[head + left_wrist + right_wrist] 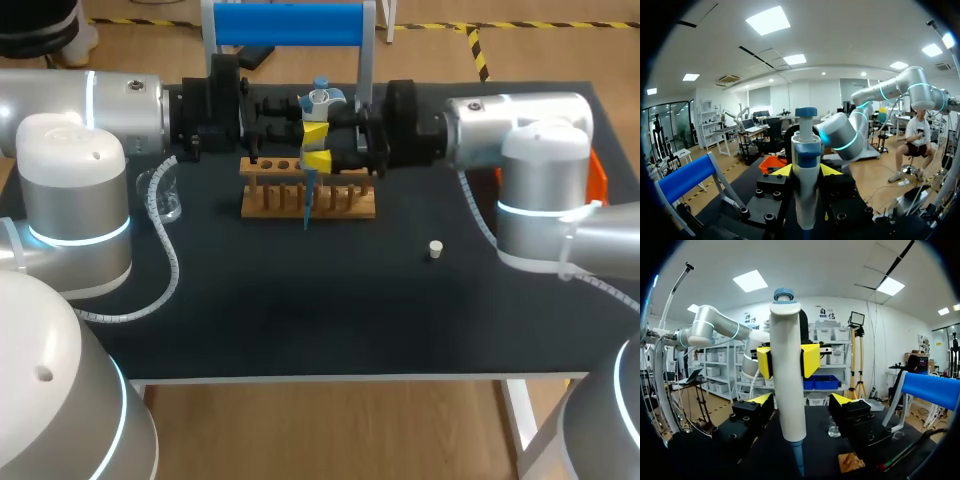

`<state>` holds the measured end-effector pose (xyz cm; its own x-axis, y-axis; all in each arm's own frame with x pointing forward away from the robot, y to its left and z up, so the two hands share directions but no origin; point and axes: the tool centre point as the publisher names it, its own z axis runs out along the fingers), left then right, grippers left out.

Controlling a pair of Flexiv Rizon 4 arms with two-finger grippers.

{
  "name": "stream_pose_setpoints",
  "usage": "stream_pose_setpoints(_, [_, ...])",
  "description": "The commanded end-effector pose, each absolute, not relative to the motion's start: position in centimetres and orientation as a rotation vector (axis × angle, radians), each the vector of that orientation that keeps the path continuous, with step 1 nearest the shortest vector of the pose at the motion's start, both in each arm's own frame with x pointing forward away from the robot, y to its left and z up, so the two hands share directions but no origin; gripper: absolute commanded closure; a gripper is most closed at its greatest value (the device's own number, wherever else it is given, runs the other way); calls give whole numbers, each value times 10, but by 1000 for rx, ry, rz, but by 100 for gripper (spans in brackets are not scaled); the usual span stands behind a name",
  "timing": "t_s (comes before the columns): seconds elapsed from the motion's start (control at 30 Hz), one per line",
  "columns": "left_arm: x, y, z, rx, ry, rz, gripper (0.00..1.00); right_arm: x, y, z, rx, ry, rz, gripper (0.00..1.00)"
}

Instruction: Invert the test tube, pick up the pipette, mount the tip to pipette, aspirate from beaker and dispense into the tube, eject the tip, return the pipette, and cap with the stopper.

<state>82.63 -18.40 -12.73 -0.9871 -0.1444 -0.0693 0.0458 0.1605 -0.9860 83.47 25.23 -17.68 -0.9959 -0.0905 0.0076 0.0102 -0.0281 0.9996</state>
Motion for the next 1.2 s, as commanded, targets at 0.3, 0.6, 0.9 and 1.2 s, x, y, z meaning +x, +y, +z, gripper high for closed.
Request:
stream_pose_setpoints(0.3, [826,-185,-127,-101,2275,-1942,100,835,257,-177,95,-2120,-2211,34])
stream_pose_setpoints(0.6, [826,-185,-127,-101,2275,-1942,100,836,258,-172,104,-2091,-2233,44])
stream_pose_setpoints(0.9, [826,-185,-127,-101,2275,-1942,100,835,256,-170,117,-2082,-2242,100])
stream_pose_setpoints(1.2, [826,-185,-127,-101,2275,-1942,0,839,232,-167,138,-2079,-2237,100])
